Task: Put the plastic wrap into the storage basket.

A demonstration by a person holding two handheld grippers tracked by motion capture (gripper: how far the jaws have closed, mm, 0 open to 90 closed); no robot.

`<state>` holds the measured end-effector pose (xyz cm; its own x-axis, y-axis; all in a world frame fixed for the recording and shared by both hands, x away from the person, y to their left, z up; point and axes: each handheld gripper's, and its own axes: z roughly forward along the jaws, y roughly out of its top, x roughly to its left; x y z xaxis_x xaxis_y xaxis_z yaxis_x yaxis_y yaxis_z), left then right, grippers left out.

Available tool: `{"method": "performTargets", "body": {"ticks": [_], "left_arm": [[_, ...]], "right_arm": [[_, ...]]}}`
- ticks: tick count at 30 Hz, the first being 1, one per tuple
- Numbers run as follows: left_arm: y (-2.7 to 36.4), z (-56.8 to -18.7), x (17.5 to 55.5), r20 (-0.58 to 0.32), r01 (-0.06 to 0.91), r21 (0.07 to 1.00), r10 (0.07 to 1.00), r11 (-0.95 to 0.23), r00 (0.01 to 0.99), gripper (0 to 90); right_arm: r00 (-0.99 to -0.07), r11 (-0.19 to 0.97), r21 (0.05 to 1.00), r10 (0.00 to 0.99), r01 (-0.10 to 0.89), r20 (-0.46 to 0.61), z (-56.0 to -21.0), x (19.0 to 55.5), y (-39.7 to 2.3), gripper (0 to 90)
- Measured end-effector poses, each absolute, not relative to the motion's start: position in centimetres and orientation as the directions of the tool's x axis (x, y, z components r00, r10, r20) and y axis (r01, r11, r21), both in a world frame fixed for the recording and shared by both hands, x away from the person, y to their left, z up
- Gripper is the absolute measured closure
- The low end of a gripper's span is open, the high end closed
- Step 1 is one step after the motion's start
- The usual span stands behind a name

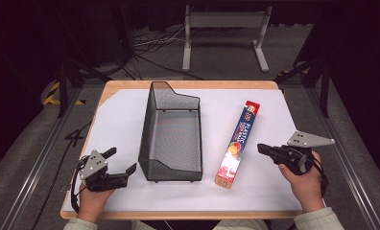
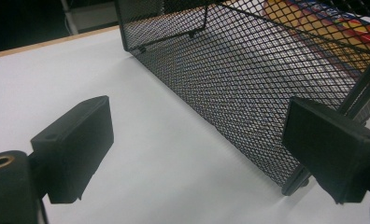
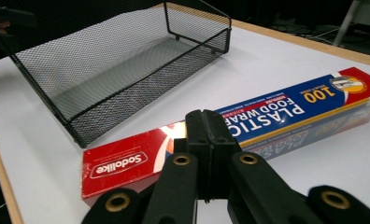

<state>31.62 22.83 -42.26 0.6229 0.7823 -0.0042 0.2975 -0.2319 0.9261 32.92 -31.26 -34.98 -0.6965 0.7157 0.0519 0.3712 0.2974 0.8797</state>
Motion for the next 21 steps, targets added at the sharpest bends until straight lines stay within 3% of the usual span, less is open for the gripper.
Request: {"method": "performTargets", "body": {"ticks": [10,21], "left_arm": [[22.6,-42.4,31.8,0.005,0.305,0.919,0.782,-0.248,0.623,10.0],[22.6,-42.4,31.8,0.018,0.304,0.916,0.781,-0.263,0.624,10.0]], "right_arm": [[-0.723,0.408,0.789,0.688,0.458,0.064,-33.9,35.1,-28.6,90.0],[-0.757,0.513,0.715,0.653,0.475,0.035,-33.5,37.1,-25.3,90.0]]}}
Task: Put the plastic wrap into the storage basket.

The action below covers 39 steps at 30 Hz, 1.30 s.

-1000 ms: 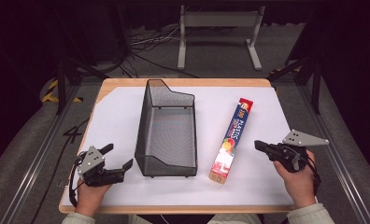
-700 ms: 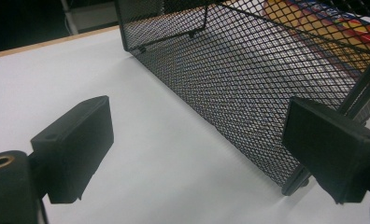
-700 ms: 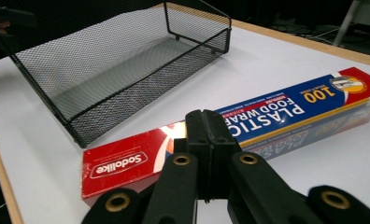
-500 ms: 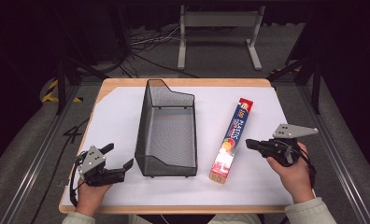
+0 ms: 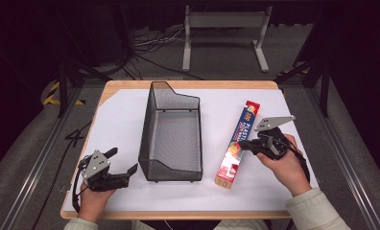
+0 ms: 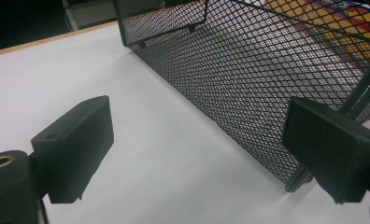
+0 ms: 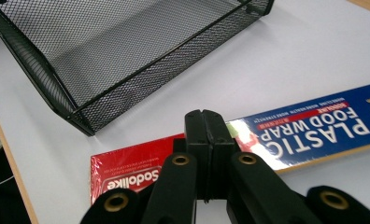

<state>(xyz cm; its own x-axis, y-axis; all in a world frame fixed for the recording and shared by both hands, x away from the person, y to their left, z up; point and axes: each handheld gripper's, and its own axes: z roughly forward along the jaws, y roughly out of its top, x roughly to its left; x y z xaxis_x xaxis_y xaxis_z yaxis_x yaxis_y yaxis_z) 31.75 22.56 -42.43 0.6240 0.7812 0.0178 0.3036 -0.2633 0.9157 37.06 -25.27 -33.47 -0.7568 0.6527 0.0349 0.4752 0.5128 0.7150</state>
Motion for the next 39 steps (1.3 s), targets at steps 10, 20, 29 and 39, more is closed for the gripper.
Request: {"method": "performTargets", "body": {"ticks": [10,20,29,39], "left_arm": [[22.7,-42.5,31.7,0.020,0.304,0.915,0.784,-0.264,0.620,10.0],[22.6,-42.5,31.7,0.020,0.306,0.914,0.782,-0.267,0.623,10.0],[22.7,-42.5,31.7,0.017,0.303,0.916,0.780,-0.263,0.625,10.0],[22.7,-42.5,31.7,0.013,0.304,0.917,0.779,-0.260,0.627,10.0]], "right_arm": [[-0.789,0.559,0.697,0.614,0.449,0.016,-34.6,36.6,-22.0,90.0],[-0.840,0.632,0.653,0.543,0.418,0.011,-37.1,34.5,-18.2,90.0],[-0.852,0.684,0.602,0.524,0.412,-0.012,-38.9,34.0,-16.9,90.0],[-0.855,0.705,0.582,0.518,0.406,-0.031,-39.2,33.9,-16.6,90.0]]}}
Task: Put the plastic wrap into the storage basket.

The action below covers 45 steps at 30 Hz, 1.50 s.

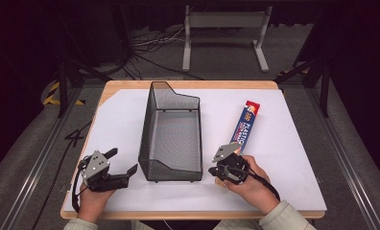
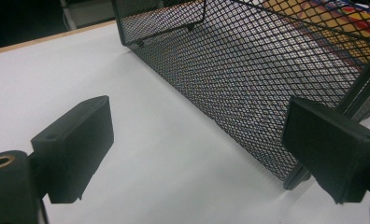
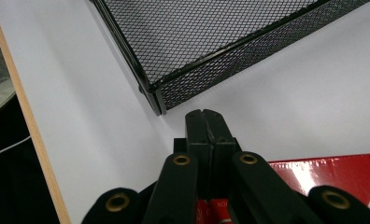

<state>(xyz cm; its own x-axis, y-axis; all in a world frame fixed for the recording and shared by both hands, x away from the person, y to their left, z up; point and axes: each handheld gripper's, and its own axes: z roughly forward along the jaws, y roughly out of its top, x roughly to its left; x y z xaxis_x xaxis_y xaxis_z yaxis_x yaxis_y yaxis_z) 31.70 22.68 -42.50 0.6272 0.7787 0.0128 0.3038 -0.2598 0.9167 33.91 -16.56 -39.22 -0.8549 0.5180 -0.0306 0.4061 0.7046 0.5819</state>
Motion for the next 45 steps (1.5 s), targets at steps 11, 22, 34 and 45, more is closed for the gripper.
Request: {"method": "performTargets", "body": {"ticks": [11,22,34,45], "left_arm": [[22.8,-42.5,31.6,0.005,0.306,0.918,0.780,-0.252,0.626,10.0],[22.8,-42.4,31.7,0.005,0.305,0.919,0.781,-0.249,0.625,10.0],[22.5,-42.4,32.0,0.004,0.300,0.921,0.776,-0.249,0.631,9.9],[22.3,-42.4,32.1,0.007,0.301,0.919,0.773,-0.256,0.634,9.9]], "right_arm": [[-0.851,0.730,0.533,0.524,0.427,-0.036,-38.8,33.6,-16.9,90.0],[-0.826,0.702,0.528,0.564,0.478,-0.002,-38.5,32.8,-19.2,90.0],[-0.791,0.674,0.514,0.612,0.531,0.014,-38.3,31.7,-21.9,90.0],[-0.727,0.615,0.514,0.687,0.598,0.024,-38.2,31.0,-25.9,90.0]]}}
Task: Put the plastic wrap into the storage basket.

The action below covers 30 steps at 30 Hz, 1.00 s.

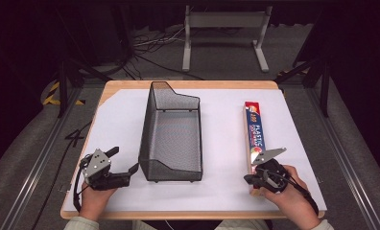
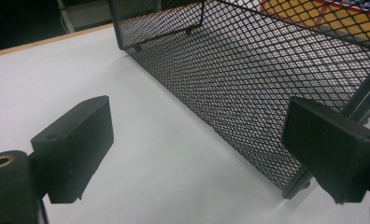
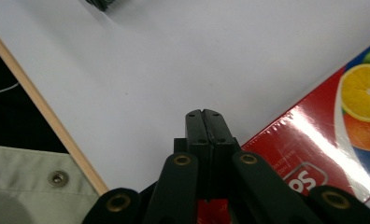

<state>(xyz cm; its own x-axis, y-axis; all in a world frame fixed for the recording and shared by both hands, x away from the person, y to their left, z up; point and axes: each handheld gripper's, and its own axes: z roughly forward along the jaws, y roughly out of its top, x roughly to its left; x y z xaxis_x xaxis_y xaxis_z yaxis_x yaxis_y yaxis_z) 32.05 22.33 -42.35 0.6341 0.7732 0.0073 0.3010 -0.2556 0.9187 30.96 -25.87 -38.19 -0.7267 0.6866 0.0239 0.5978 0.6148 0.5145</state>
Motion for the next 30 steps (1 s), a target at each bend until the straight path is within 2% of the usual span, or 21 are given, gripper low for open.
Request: {"method": "performTargets", "body": {"ticks": [22,28,30], "left_arm": [[22.3,-42.3,31.9,0.004,0.301,0.920,0.771,-0.253,0.637,9.9],[22.3,-42.3,31.9,0.004,0.302,0.919,0.772,-0.253,0.636,9.9],[22.3,-42.4,31.9,0.001,0.307,0.917,0.773,-0.253,0.634,9.9]], "right_arm": [[-0.597,0.487,0.530,0.801,0.694,0.045,-37.9,30.1,-31.2,90.0],[-0.597,0.487,0.545,0.802,0.683,0.032,-37.7,30.0,-31.6,90.0],[-0.618,0.470,0.596,0.784,0.651,0.056,-36.9,29.9,-31.4,90.0]]}}
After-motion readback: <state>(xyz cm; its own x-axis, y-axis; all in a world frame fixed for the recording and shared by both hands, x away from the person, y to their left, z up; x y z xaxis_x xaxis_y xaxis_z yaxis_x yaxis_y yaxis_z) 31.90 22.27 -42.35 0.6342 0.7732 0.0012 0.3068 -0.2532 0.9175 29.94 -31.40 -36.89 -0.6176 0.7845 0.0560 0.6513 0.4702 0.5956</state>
